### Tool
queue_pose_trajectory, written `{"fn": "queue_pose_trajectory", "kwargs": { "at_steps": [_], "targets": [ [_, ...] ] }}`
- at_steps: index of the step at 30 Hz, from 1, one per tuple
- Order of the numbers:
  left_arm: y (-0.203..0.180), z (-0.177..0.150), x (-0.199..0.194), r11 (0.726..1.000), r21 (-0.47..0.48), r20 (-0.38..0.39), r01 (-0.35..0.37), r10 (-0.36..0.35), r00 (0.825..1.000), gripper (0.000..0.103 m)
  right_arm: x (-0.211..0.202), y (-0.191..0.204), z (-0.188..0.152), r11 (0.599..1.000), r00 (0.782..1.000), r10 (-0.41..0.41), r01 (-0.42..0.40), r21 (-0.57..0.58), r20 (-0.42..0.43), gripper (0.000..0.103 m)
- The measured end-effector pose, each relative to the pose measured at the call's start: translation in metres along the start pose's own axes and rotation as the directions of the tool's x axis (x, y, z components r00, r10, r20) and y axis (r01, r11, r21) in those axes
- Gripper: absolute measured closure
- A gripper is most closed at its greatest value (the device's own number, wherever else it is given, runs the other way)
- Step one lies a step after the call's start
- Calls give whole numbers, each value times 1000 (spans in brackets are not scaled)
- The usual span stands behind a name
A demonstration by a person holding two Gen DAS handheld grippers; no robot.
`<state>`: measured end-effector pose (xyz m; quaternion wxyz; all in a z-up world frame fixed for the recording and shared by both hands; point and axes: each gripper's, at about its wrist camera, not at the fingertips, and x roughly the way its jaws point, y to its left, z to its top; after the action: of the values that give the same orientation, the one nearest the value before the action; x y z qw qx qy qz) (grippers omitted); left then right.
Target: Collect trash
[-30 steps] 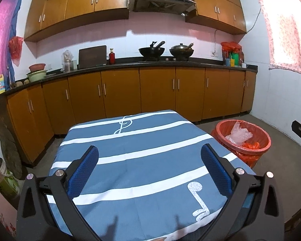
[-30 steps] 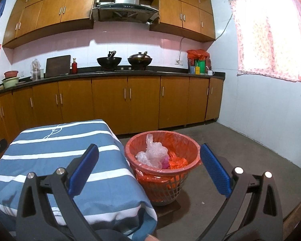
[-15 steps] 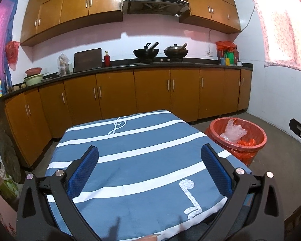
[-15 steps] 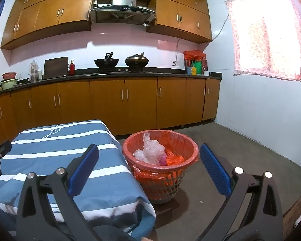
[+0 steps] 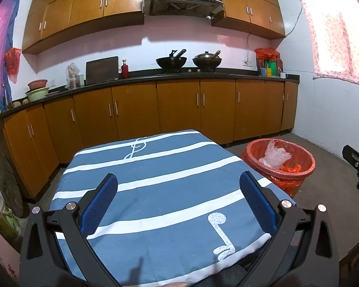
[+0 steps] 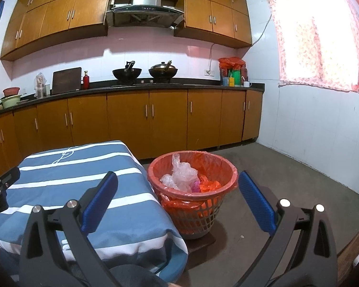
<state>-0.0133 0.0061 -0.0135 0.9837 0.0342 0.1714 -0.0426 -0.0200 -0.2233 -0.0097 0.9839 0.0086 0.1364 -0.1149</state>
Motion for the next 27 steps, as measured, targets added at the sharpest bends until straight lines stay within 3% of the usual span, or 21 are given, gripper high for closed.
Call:
{"fn": "queue_pose_trajectory", "kwargs": {
  "at_steps": [27],
  "targets": [
    [-2, -1, -2, 1000, 1, -3, 5, -5, 1000, 2, 0, -1, 0, 1000, 1000, -13, 13, 10, 4, 4]
  ]
}}
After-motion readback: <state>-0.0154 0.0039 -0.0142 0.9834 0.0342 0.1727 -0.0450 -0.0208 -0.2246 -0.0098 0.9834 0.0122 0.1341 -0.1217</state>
